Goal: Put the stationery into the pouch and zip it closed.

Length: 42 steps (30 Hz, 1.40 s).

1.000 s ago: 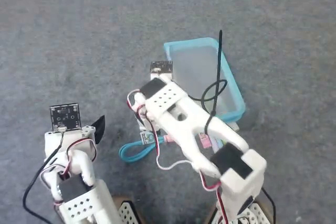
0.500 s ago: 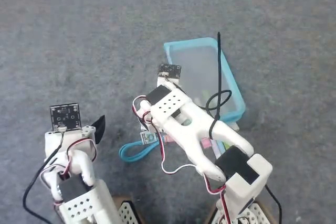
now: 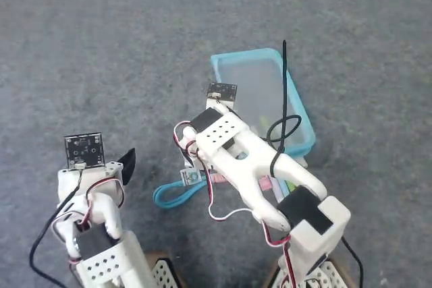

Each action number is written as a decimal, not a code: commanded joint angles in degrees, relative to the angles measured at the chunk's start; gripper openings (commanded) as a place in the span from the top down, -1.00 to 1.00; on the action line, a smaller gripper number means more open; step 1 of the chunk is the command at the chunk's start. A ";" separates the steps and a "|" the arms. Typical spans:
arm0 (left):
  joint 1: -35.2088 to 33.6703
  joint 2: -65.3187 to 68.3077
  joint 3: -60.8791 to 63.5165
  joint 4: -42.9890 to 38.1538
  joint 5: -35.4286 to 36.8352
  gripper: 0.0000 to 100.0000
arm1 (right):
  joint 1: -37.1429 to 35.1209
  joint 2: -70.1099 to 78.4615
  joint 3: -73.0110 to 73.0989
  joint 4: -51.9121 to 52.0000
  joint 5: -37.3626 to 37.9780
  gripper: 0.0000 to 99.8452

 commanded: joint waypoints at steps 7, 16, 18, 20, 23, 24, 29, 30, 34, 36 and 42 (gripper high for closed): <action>0.09 -1.14 -0.48 -1.32 -0.79 0.23 | 1.54 9.71 -9.23 6.55 -0.62 0.73; 0.09 -1.14 -0.48 -1.32 -0.79 0.23 | 2.33 10.07 -14.86 12.88 4.75 0.77; 0.09 -1.14 -0.48 -1.41 -0.79 0.23 | 2.95 7.25 -14.33 12.88 5.89 0.78; 0.09 -1.14 -0.48 -1.58 -0.79 0.23 | 4.62 3.56 -12.13 11.65 6.07 0.78; 0.09 -1.14 -0.48 -1.93 -0.79 0.23 | 6.99 -2.86 -6.51 7.25 10.46 0.79; 0.09 -1.14 -0.48 -1.93 -0.79 0.23 | 7.52 -4.97 -4.04 5.76 11.96 0.78; 0.09 -1.14 -0.48 -1.76 -0.79 0.23 | 11.21 -13.58 5.27 -0.75 15.03 0.78; 0.09 -1.14 -0.48 -1.76 -0.79 0.23 | 11.56 -14.64 6.33 -1.10 15.21 0.78; 0.09 -1.14 -0.48 -1.76 -0.79 0.23 | 11.91 -16.48 9.58 -1.01 21.45 0.78; 0.09 -1.14 -0.48 -1.76 -0.79 0.23 | 13.67 -16.57 9.67 -0.04 32.26 0.78; 0.09 -1.14 -0.48 -1.76 -0.79 0.23 | 17.19 -17.54 9.93 1.01 61.10 0.91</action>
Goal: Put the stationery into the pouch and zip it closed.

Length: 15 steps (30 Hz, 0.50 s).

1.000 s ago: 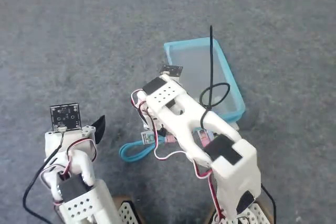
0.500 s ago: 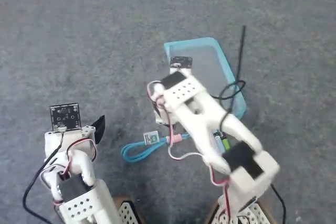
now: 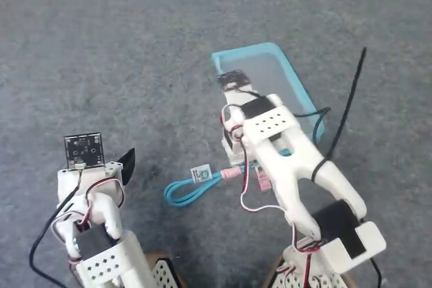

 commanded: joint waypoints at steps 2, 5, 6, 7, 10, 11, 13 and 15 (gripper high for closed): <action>0.18 -1.14 -0.48 -1.76 -0.79 0.23 | 2.15 -7.08 0.44 0.84 14.68 0.95; 0.18 -1.14 -0.48 -1.76 -0.79 0.23 | 0.75 -14.73 0.79 0.84 14.68 0.97; 0.18 -1.14 -0.48 -1.76 -0.79 0.23 | 0.57 -17.71 1.49 0.84 14.68 0.97; 0.18 -1.14 -0.48 -1.76 -0.79 0.23 | 0.48 -20.97 2.55 0.84 14.68 0.99; 0.18 -1.14 -0.48 -1.76 -0.79 0.23 | 0.48 -27.91 7.82 0.66 14.86 0.99; 0.18 -1.14 -0.48 -1.76 -0.79 0.23 | 0.66 -28.70 9.76 0.66 14.95 0.99; 0.18 -1.14 -0.48 -1.76 -0.79 0.23 | 0.75 -28.18 13.54 0.31 17.05 0.99; 0.18 -1.14 -0.48 -1.67 -0.79 0.23 | 0.75 -25.71 15.30 -0.22 18.90 0.99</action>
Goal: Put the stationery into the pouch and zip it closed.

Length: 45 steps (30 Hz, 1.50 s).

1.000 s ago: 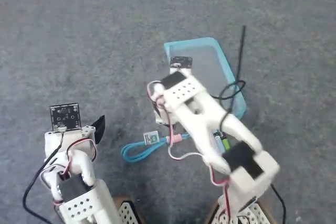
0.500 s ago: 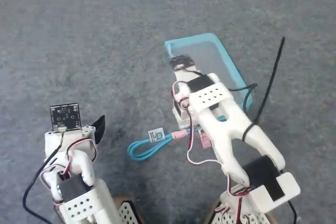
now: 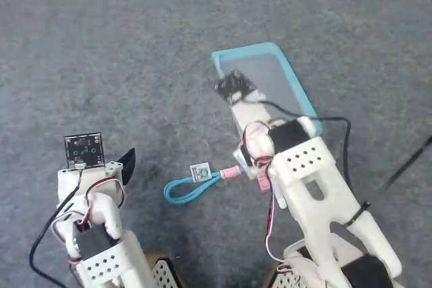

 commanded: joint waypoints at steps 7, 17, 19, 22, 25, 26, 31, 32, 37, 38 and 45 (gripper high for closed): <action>0.09 -1.14 -0.48 -0.53 -0.70 0.23 | 2.59 15.16 -3.96 -4.62 3.69 0.99; 0.09 -1.14 -0.48 -0.53 -0.70 0.23 | 3.21 38.99 -31.21 -2.42 3.34 0.99; 0.09 -1.14 -0.48 -0.53 -0.70 0.23 | 3.30 43.30 -36.92 -1.45 1.32 0.99; 0.09 -1.14 -0.48 -0.62 -0.70 0.23 | 3.38 48.48 -45.19 0.31 -1.58 0.99; 0.18 -1.14 -0.48 -0.70 -0.70 0.23 | 3.38 51.03 -53.10 3.56 -6.59 0.99; 0.18 -1.14 -0.48 -0.70 -0.70 0.23 | 3.38 51.30 -55.03 4.97 -8.88 0.99; 0.18 -1.14 -0.48 -0.70 -0.70 0.23 | 1.01 51.21 -58.37 13.41 -20.48 0.99; 0.18 -1.14 -0.48 -0.70 -0.70 0.23 | -0.04 51.21 -58.29 14.29 -21.45 0.98; 0.18 -1.14 -0.48 -0.70 -0.70 0.23 | -5.85 51.38 -57.58 15.87 -22.86 0.98; 0.18 -1.14 -0.48 -0.62 -0.70 0.23 | -6.64 51.30 -56.26 15.25 -23.30 0.98; 0.26 -1.14 -0.48 -0.79 -0.79 0.23 | -8.84 40.84 -37.80 2.33 -23.47 0.98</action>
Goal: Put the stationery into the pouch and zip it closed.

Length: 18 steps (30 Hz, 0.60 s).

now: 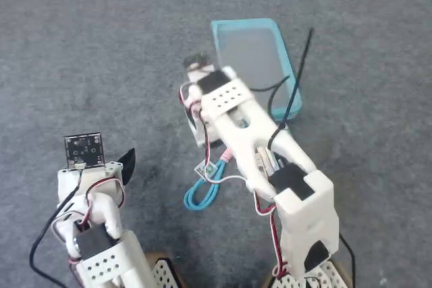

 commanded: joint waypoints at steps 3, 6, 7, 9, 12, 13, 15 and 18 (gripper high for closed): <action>0.44 -1.14 -0.48 -0.79 -0.79 0.23 | -0.22 -20.79 19.43 -14.37 -1.05 0.98; 0.44 -1.14 -0.48 -0.79 -0.79 0.23 | -0.13 -28.44 27.96 -20.53 -1.05 0.98; 0.44 -1.14 -0.48 -0.88 -0.79 0.23 | -0.13 -29.58 29.63 -21.76 -1.05 0.96; 0.44 -1.14 -0.48 -0.88 -0.79 0.23 | -0.22 -29.93 30.42 -21.67 -2.29 0.81; 0.44 -1.14 -0.48 -0.88 -0.79 0.23 | -0.22 -27.91 30.24 -20.44 -10.90 0.49; 0.44 -1.14 -0.48 -0.88 -0.79 0.23 | -0.40 -26.86 29.71 -20.18 -14.15 0.44; 0.44 -1.14 -0.48 -0.88 -0.79 0.23 | -0.48 -24.40 28.57 -20.09 -19.60 0.49; 0.44 -1.14 -0.48 -0.88 -0.79 0.23 | -0.22 -19.74 24.62 -19.65 -22.15 0.63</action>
